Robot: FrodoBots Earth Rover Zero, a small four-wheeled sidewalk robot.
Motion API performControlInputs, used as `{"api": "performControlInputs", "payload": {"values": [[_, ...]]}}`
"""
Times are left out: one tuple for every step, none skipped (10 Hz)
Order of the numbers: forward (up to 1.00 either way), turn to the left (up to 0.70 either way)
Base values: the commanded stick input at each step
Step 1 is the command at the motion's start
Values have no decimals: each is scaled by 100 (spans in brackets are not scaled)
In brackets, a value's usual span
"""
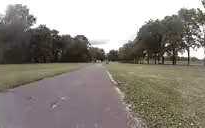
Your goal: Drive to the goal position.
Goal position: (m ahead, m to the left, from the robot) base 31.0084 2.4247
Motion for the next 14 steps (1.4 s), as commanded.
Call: {"api": "performControlInputs", "payload": {"values": [[70, 0], [70, 0], [70, 0], [70, 0], [70, 0], [70, 0], [70, 0], [70, 0], [70, 0], [70, 0], [70, 0], [70, 0], [70, 0], [70, 0]]}}
